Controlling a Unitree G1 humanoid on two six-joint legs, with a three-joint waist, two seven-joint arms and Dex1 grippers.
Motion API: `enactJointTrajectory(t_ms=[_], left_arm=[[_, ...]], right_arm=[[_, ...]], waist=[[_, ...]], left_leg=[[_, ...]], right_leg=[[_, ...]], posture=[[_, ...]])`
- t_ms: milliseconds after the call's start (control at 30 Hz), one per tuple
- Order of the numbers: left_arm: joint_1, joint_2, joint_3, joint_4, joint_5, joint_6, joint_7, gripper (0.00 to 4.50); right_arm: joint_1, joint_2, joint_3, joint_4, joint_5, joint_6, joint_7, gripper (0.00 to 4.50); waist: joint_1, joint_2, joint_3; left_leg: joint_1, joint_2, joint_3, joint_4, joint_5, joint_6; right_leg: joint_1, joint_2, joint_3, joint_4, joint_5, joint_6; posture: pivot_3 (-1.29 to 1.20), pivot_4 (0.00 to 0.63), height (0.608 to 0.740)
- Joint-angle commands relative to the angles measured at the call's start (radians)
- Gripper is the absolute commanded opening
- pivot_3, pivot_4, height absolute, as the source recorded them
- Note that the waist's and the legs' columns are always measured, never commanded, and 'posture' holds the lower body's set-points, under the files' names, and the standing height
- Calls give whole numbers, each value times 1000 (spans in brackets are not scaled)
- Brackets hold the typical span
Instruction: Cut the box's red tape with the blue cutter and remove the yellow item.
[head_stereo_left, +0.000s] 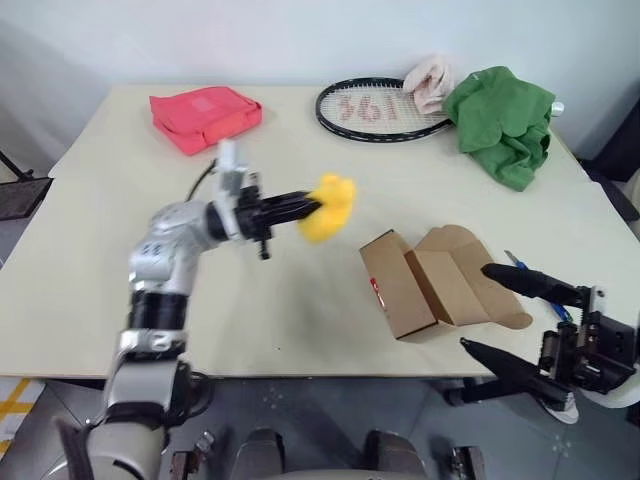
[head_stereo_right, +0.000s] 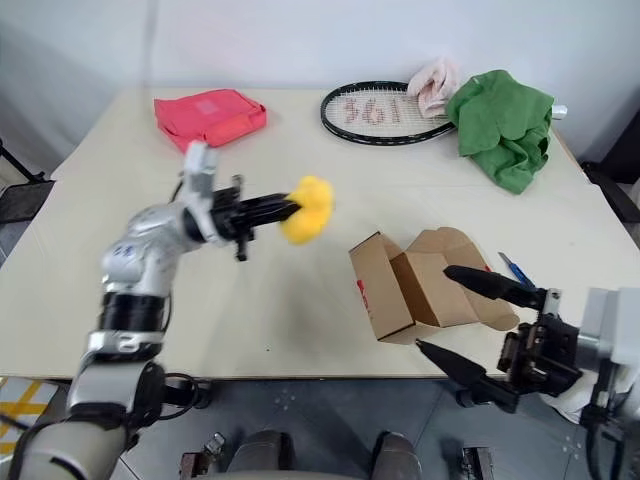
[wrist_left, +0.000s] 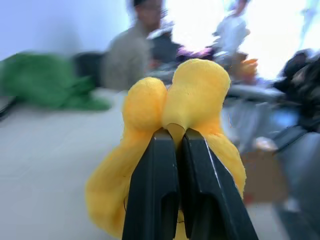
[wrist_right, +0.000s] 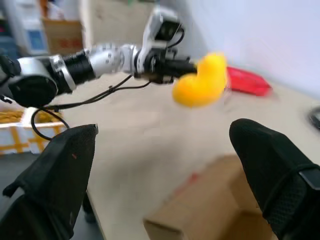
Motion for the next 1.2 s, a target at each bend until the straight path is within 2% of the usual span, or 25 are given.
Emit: enactJointTrajectory(t_ms=[33, 133, 233, 333, 467, 633, 767, 900, 1067, 1200], left_arm=[[160, 92, 106, -113, 26, -64, 76, 23], [313, 136, 161, -173, 22, -73, 121, 23], [405, 137, 205, -172, 42, -120, 197, 23], [434, 135, 232, -150, 41, -133, 268, 792], [452, 157, 259, -165, 9, -106, 289, 2050], [469, 234, 315, -147, -60, -44, 236, 3545], [519, 330, 373, -91, -109, -13, 116, 3545], [683, 406, 416, -33, -8, -192, 24, 3545], [829, 354, 451, -93, 4, -304, 28, 3545], [874, 295, 429, -182, 16, -335, 91, 3545]], right_arm=[[-85, 32, 137, 43, -57, -59, 41, 4500], [-174, 55, 244, 118, -125, -100, 70, 4500], [-228, 71, 304, 195, -192, -153, 98, 4500], [-253, 79, 329, 245, -224, -191, 118, 4500], [-259, 69, 325, 277, -236, -217, 129, 4500], [-276, 44, 285, 316, -237, -218, 115, 4500], [-261, 17, 238, 325, -224, -213, 108, 4500], [-193, -19, 173, 333, -223, -224, 148, 4500], [-145, -13, 104, 344, -186, -203, 116, 4500], [-84, -20, 125, 352, -258, -278, 179, 4500]], waist=[[-7, 0, 0], [-1, -1, 0], [8, -1, 0], [15, -1, 0], [14, -1, 0], [4, -1, 0], [-7, -1, 0], [-11, -1, 0], [-9, -1, 0], [-1, -2, 0]], left_leg=[[0, 0, 0, 0, 0, 0], [-1, 0, 0, 1, 0, 0], [-1, 0, 0, 1, 0, 0], [-1, 0, 0, 1, 0, 0], [0, 0, 0, 1, 0, 0], [0, 1, 1, 1, 0, 0], [0, 1, 1, 0, 0, -1], [1, 1, 2, -4, -1, -2], [6, 2, 8, -8, -1, -3], [10, 3, 8, -8, -1, -3]], right_leg=[[0, 0, 0, 0, 0, 0], [0, 0, 0, 0, 0, 0], [1, 0, 0, 0, 0, 0], [1, 0, 0, 0, 0, 0], [0, 0, 0, 1, 0, 0], [-1, 0, -1, 2, 0, 0], [-1, 0, -1, 2, 0, 0], [-3, 0, -2, 3, 0, 0], [-3, 0, -2, 1, 0, -1], [1, 0, -2, 0, -1, -1]], posture=[[0, 150, 740], [0, 150, 740], [0, 150, 740], [0, 150, 740], [0, 150, 740], [0, 150, 740], [0, 150, 740], [0, 150, 740], [0, 150, 740], [0, 150, 740]])
